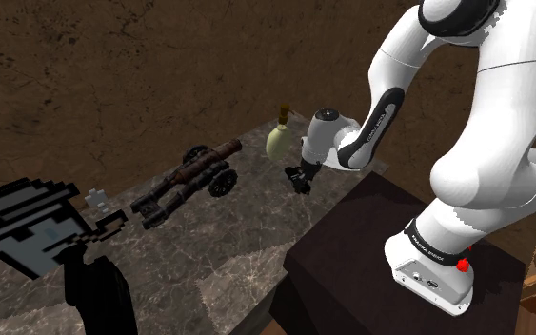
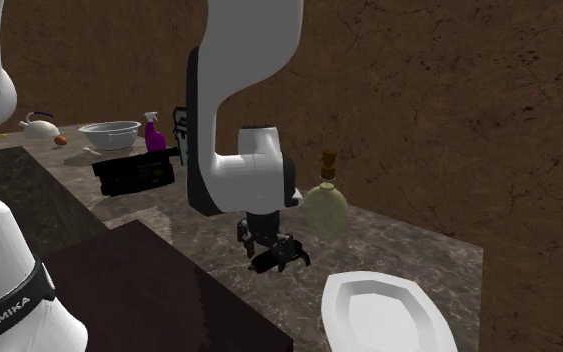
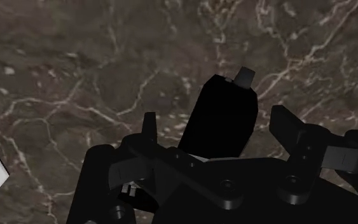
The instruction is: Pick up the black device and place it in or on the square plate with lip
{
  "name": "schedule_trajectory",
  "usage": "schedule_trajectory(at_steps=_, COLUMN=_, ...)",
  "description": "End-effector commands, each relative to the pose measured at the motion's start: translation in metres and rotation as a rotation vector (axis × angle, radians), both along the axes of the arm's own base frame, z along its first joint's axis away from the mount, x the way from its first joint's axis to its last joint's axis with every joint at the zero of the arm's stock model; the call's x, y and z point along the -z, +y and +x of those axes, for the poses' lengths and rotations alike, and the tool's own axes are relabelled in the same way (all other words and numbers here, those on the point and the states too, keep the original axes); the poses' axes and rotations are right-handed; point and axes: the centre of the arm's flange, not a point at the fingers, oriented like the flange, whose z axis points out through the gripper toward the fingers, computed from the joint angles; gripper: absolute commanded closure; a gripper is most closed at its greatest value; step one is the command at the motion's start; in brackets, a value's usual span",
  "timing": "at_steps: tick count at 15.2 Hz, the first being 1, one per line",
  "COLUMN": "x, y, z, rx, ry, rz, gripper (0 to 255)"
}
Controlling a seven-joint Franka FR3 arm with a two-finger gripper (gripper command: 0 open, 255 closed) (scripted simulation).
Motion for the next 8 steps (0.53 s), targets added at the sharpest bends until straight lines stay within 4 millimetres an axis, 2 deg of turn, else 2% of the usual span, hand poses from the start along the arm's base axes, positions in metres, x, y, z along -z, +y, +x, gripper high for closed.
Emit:
schedule_trajectory(at_steps=1, x=0.0012, y=-0.0003, z=0.0, rx=0.0, ry=0.0, rz=0.0, gripper=0)
schedule_trajectory(at_steps=5, x=0.0012, y=-0.0002, z=0.0, rx=0.0, ry=0.0, rz=0.0, gripper=0)
schedule_trajectory(at_steps=6, x=0.0012, y=-0.0002, z=0.0, rx=0.0, ry=0.0, rz=0.0, gripper=255)
schedule_trajectory(at_steps=8, x=0.0013, y=-0.0001, z=0.0, rx=0.0, ry=0.0, rz=0.0, gripper=255)
